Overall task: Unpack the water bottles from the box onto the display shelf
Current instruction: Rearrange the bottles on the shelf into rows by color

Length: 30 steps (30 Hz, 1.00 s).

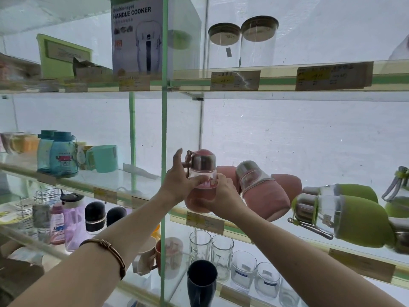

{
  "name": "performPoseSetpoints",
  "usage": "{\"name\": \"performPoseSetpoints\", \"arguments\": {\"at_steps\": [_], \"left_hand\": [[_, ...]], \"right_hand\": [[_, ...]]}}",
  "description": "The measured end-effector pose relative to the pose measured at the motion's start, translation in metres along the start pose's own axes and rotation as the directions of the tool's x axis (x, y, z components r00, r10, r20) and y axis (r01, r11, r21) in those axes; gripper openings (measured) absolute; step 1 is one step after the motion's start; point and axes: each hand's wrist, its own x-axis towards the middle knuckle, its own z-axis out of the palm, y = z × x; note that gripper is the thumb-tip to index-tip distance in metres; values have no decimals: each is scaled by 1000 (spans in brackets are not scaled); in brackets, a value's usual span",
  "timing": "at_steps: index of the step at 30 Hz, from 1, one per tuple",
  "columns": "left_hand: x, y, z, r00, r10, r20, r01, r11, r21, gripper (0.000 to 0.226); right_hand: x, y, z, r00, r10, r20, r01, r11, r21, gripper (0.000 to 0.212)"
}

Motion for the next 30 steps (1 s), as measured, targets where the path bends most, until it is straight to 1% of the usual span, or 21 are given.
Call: {"name": "performPoseSetpoints", "arguments": {"at_steps": [4,7,9,12,15,16,18,20,21,23,25,28,30], "left_hand": [[0,1,9,999,-5,-42,11,992,126,73],[-1,1,22,991,10,-134,15,984,180,68],[-2,0,27,986,10,-165,23,981,193,66],[-2,-1,27,989,2,-147,25,983,182,66],[-4,-2,24,993,8,-122,8,992,128,64],[-6,-2,22,992,12,-129,3,994,109,64],[-13,1,17,985,25,-173,-12,997,77,68],[-20,5,12,968,92,-234,-76,994,76,72],[-23,8,8,959,144,-244,-123,988,96,71],[-26,14,2,949,236,-208,-205,966,156,60],[-29,23,-2,950,282,-135,-256,949,183,51],[-31,36,2,943,328,-48,-314,931,188,39],[-29,41,10,937,349,-11,-340,920,194,35]], "right_hand": [[9,1,0,999,28,-30,-27,999,22,46],[8,-1,-1,998,46,-39,-46,999,-6,35],[3,0,-2,999,30,-42,-31,999,-42,33],[-7,-1,-11,1000,-5,-3,4,997,-77,48],[-18,-9,-28,999,-47,4,47,989,-140,61],[-22,-13,-35,998,-55,4,55,988,-148,62],[-30,-18,-46,997,-75,6,75,987,-143,55],[-38,-21,-54,996,-87,1,86,986,-145,50],[-42,-23,-58,995,-99,-1,98,983,-158,52],[-49,-27,-64,993,-116,-2,113,973,-200,66],[-53,-30,-69,991,-132,-9,125,956,-264,81],[-56,-31,-77,994,-105,-9,97,945,-311,89],[-61,-31,-85,995,-96,-22,84,943,-321,90]]}}
